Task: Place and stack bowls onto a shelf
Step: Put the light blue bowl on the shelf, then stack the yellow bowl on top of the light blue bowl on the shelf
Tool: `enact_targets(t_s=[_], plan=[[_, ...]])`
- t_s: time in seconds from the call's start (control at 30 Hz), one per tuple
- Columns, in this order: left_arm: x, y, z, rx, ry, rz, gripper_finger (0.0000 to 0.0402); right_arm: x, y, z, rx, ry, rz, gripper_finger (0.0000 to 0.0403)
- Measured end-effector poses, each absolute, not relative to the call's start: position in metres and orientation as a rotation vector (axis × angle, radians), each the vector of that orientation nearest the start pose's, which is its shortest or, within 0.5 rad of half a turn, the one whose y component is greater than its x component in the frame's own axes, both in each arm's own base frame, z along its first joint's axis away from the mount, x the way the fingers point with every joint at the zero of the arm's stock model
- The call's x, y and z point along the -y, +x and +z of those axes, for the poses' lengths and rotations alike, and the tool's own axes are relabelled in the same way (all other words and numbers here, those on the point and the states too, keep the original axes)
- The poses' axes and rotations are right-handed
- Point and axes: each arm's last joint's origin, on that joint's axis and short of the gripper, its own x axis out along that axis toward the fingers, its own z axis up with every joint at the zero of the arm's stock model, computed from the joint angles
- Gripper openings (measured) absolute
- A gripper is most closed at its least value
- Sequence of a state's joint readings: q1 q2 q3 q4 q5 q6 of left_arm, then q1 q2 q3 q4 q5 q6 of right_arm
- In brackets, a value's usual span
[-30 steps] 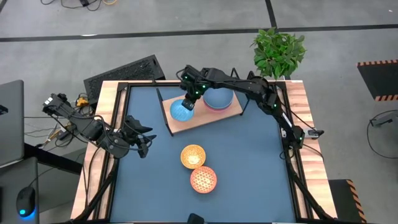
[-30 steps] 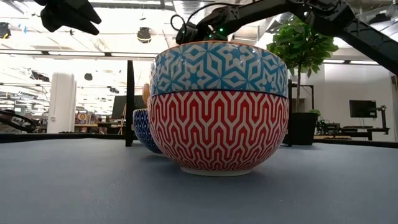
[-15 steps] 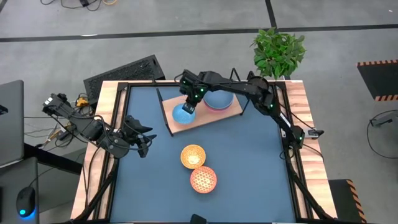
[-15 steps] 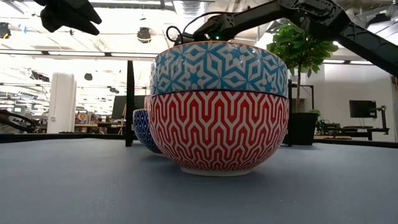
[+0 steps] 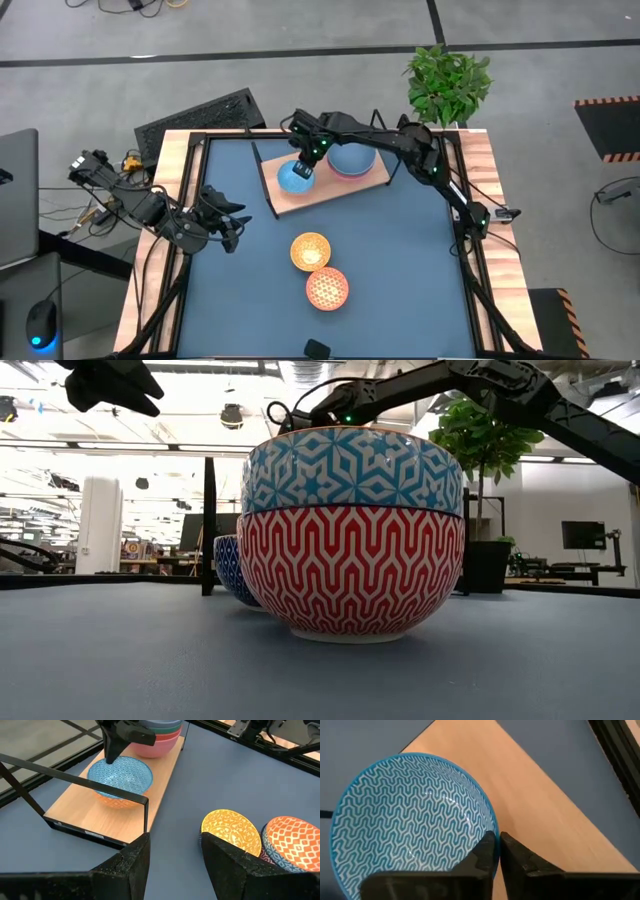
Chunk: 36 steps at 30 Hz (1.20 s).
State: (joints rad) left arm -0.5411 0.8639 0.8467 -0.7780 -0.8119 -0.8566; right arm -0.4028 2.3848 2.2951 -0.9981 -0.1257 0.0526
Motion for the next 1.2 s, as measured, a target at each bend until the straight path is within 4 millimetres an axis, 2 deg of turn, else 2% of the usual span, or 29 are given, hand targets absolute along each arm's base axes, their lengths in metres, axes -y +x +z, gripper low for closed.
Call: enact_targets(t_s=[0.37,0.47,0.63,0.77,0.83,0.93,1.07,1.2], plan=[[0.062,0.144,0.297,-0.458,-0.319,0.487,0.0162,0.187,0.466,0.24,-1.096,0.267,-0.215,0.0157],[0.062,0.144,0.297,-0.459,-0.318,0.487,0.0162,0.187,0.46,0.255,-1.1,0.279,-0.229,0.0177],[0.062,0.144,0.297,-0.456,-0.317,0.491,0.0162,0.175,0.441,0.298,-1.067,0.265,-0.272,0.0188],[0.062,0.144,0.297,-0.455,-0.32,0.492,0.0162,0.145,0.432,0.315,-1.126,0.241,-0.232,0.0185],[0.062,0.144,0.297,-0.454,-0.325,0.493,0.0162,0.124,0.431,0.315,-1.189,0.226,-0.19,0.0185],[0.062,0.144,0.297,-0.455,-0.326,0.493,0.0162,0.087,0.44,0.305,-1.25,0.182,-0.114,0.0185],[0.062,0.144,0.297,-0.455,-0.327,0.492,0.0162,0.037,0.455,0.279,-1.279,0.1,-0.01,0.0185],[0.062,0.144,0.297,-0.464,-0.327,0.485,0.0162,0.005,0.461,0.264,-1.27,0.053,0.046,0.0185]])
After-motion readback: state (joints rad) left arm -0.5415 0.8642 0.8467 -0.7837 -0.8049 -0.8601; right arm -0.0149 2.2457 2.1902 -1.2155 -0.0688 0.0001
